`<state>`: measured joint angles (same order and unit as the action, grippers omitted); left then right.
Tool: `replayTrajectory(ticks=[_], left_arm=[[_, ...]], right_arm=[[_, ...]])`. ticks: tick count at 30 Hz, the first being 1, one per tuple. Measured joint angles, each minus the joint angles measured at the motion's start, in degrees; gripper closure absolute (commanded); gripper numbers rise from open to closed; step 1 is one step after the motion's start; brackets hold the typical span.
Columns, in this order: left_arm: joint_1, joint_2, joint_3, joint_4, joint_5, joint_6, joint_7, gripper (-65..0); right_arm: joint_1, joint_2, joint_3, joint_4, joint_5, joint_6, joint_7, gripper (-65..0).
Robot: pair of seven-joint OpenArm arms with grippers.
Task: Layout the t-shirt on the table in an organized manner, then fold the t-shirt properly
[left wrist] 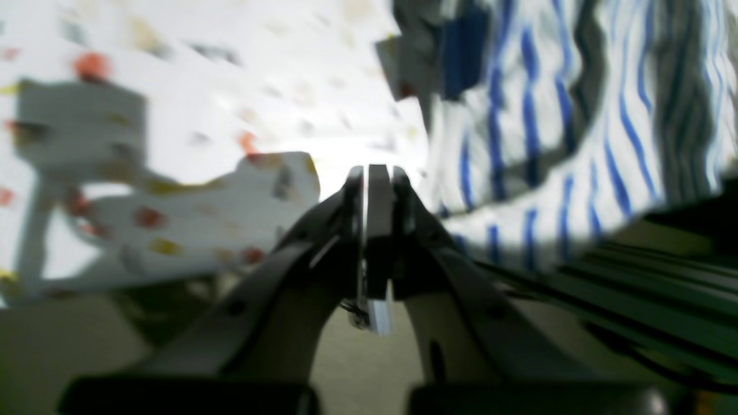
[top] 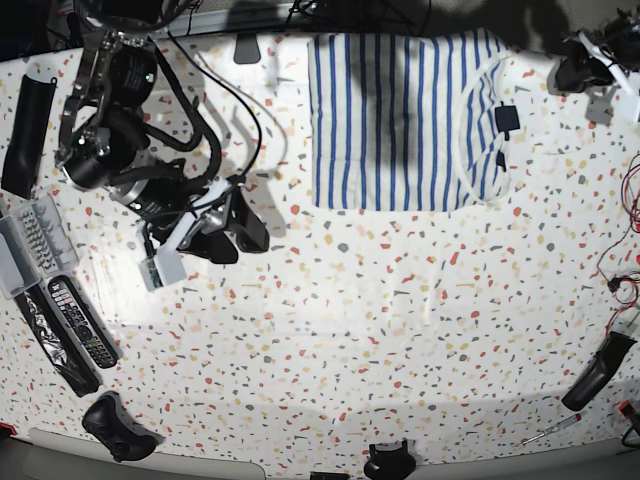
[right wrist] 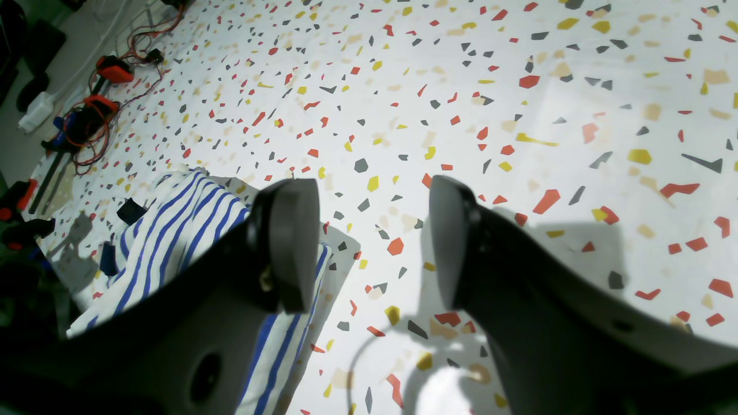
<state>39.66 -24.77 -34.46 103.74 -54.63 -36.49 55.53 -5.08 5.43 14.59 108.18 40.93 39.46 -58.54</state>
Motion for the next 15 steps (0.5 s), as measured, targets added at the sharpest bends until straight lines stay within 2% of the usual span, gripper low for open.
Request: replayTrajectory(ticks=[3,5,7,8,10,12,15], left_arm=[[-0.13,-0.35,0.00,0.00,1.79,0.00,-1.01,0.0],[-0.13,-1.07,0.00,0.00,-0.57,0.02,-0.94,0.0],[-0.13,-2.19,0.00,0.04,-7.37,-0.31,0.96,0.0],[-0.15,-2.45,0.00,0.24,-10.75,-2.86,2.99,0.0],[-0.11,-2.19,-0.02,1.51,-17.66,-2.89,6.91,0.0],[0.00,-1.22,0.00,2.91,-21.05,-3.02,9.97,0.0],[0.33,1.66,0.00,3.56,-21.40,-2.99,11.15,0.0]], right_arm=[[0.00,-0.02,0.00,0.00,0.02,0.00,0.00,-29.9],[0.00,0.00,-0.02,0.00,0.35,0.00,-0.02,-29.3],[-0.02,0.00,0.00,0.00,4.09,-0.02,-0.02,-22.8],[-0.02,0.00,0.00,0.00,6.60,-0.02,-0.04,-18.0],[0.13,0.00,-0.42,0.00,10.69,0.00,-1.66,-8.0],[0.15,0.00,-1.99,0.00,11.13,0.02,-3.06,-0.1],[0.13,0.15,-6.93,0.04,7.17,0.02,-3.39,0.0]])
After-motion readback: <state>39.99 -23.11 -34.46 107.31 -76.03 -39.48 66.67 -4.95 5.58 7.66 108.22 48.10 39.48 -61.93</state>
